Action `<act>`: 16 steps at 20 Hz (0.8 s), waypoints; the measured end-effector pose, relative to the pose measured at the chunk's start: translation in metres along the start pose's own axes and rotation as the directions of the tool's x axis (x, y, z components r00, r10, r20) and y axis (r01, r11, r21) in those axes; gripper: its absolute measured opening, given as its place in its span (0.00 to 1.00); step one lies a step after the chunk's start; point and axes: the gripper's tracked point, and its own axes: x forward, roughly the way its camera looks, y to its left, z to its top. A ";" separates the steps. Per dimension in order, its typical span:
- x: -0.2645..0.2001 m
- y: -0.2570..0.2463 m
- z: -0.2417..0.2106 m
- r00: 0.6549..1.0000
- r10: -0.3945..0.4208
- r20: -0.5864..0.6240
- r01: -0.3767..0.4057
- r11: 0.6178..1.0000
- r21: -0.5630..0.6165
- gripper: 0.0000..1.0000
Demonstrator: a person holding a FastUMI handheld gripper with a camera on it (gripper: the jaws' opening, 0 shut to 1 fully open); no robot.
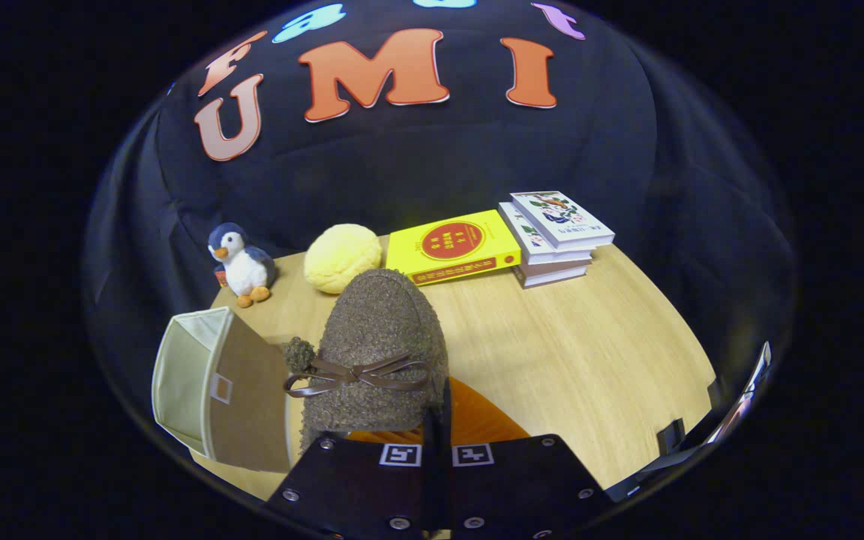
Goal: Open the storage box then place both shoes into the box .Put the left shoe in first, then the right shoe, with the right side of both shoes facing outward in a uniform manner.
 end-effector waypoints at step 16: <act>-0.028 0.222 -0.015 0.989 0.143 -0.024 -0.145 0.985 -0.094 0.01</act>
